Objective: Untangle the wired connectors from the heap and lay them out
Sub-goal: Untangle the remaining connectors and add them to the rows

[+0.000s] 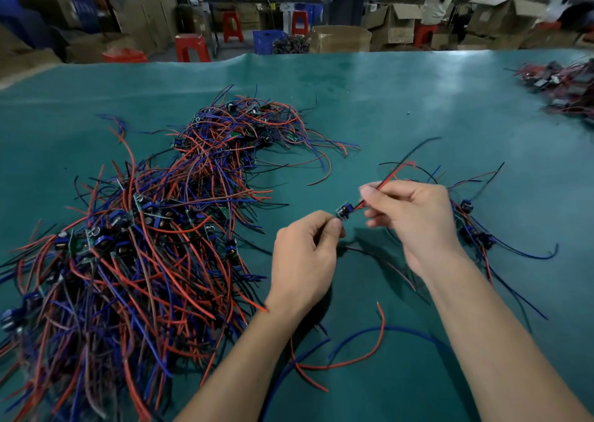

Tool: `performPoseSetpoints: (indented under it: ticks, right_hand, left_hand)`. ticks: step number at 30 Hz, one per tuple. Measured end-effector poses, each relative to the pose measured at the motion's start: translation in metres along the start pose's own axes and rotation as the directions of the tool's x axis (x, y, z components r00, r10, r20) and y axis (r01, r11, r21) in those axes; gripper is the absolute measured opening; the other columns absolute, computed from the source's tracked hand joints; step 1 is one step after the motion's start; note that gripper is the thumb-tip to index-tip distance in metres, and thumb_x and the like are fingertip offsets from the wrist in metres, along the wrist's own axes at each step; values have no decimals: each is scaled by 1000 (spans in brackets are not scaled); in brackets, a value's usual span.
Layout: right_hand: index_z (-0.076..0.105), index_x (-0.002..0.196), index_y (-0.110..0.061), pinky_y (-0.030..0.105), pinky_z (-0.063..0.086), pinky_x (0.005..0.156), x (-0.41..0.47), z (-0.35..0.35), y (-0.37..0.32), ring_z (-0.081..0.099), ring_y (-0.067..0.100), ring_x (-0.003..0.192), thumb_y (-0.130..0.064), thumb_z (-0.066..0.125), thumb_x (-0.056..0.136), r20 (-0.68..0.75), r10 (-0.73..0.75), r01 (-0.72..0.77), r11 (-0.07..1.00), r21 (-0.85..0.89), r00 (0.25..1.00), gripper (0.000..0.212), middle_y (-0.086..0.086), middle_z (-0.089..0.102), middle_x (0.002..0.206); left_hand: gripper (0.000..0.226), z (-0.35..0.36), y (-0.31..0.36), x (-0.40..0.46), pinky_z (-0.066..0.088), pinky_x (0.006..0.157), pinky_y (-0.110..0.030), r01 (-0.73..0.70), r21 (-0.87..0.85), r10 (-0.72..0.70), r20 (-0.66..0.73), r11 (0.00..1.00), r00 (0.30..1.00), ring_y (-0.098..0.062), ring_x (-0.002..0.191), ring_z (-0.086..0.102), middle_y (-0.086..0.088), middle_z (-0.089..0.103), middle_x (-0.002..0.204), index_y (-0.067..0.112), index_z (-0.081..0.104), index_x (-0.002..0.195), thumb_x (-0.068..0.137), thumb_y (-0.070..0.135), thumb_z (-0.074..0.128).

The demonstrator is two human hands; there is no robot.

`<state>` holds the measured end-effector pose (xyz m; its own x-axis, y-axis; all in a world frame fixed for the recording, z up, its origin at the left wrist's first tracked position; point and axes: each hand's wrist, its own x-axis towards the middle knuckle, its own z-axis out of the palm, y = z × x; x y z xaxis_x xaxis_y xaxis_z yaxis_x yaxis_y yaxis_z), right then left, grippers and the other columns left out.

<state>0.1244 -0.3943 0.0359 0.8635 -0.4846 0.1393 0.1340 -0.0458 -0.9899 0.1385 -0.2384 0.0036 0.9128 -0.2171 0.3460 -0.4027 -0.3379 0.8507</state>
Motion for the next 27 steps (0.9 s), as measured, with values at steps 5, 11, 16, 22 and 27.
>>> performPoseSetpoints:
  ticks: [5, 11, 16, 22, 27]
  right_hand:
    - [75, 72, -15, 22, 55, 55, 11, -22, -2, 63, 11, 52, -4, 75, 88, -241, -167, 155, 986, -68, 956, 20, -7, 71, 67]
    - [66, 80, -13, 24, 56, 68, 17, -44, -10, 65, 10, 57, -3, 67, 95, -596, 41, 158, 948, 277, 802, 18, 3, 66, 67]
    - [74, 80, -10, 24, 50, 49, -4, 5, -2, 66, 14, 60, -28, 73, 93, 6, 81, -81, 993, -84, 997, 22, 7, 74, 72]
    - [76, 79, -20, 23, 52, 62, -15, 25, -3, 65, 7, 67, -16, 78, 89, 135, -164, 185, 969, -164, 977, 11, -4, 75, 74]
    - [73, 73, -21, 24, 46, 55, -1, 5, -59, 56, 10, 61, -15, 73, 92, -217, -330, 353, 932, 76, 919, 19, -5, 69, 69]
  left_hand:
    - [21, 2, 0, -1, 25, 51, -22, -9, 23, 9, -8, 1000, 1000, -12, 49, 36, 6, 40, 48, 16, 67, 78, 97, 20, 60]
    - [20, 1, -3, 1, 36, 54, -39, 29, -58, -36, -111, 998, 993, -23, 53, 41, 5, 45, 53, 16, 60, 84, 101, 21, 52]
    - [20, 0, 0, 1, 46, 56, -50, 21, -133, -42, -156, 991, 987, -37, 57, 48, -5, 53, 56, 15, 56, 87, 103, 23, 48]
    - [28, -1, 3, -1, 50, 61, -45, 0, -92, -2, -24, 996, 1000, -25, 56, 57, -1, 60, 56, 15, 55, 78, 96, 34, 47]
    - [28, 1, 2, -1, 52, 67, -43, 7, -29, -7, 32, 1000, 999, -21, 62, 60, 3, 63, 61, 19, 55, 81, 96, 40, 44]
